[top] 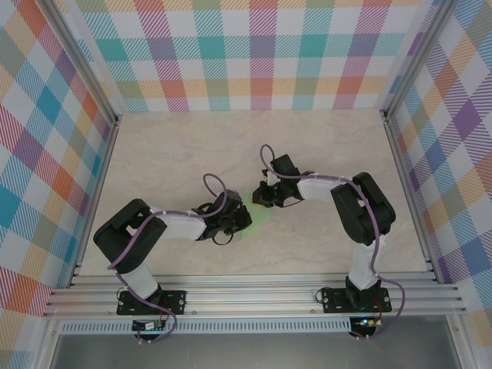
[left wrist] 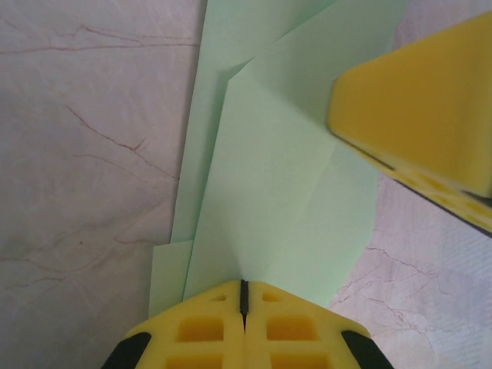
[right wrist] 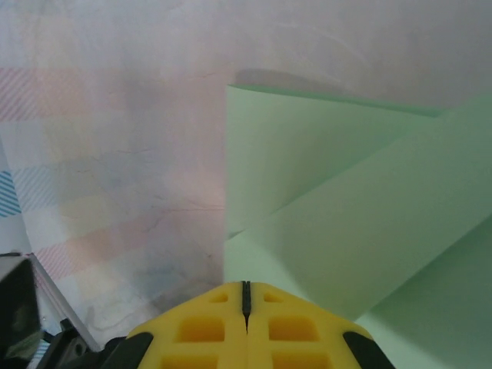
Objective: Fold a paper plane with a square sheet of paper (pick it up from the middle)
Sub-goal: Fourth fold the wing at the center of the table.
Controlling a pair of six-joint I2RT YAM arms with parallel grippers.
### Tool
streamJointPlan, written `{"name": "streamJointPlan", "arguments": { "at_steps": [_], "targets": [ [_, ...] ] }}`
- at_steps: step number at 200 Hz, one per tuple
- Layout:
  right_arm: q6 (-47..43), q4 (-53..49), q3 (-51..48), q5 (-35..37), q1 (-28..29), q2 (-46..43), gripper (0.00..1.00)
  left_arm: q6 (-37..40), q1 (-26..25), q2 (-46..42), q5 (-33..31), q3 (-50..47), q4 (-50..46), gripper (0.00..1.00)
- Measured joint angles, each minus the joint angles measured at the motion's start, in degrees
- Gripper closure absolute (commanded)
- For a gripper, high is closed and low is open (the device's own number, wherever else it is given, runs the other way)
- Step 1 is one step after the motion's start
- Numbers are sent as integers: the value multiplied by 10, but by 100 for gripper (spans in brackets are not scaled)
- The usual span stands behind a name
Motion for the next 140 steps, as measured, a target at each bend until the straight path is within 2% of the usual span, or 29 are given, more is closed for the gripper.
{"name": "streamJointPlan", "arguments": {
  "at_steps": [69, 140],
  "targets": [
    [11, 16, -17, 2, 2, 14, 100, 5, 0, -5, 1, 0, -8, 95],
    [10, 17, -17, 4, 3, 15, 100, 12, 0, -66, 11, 7, -122, 88]
  ]
}}
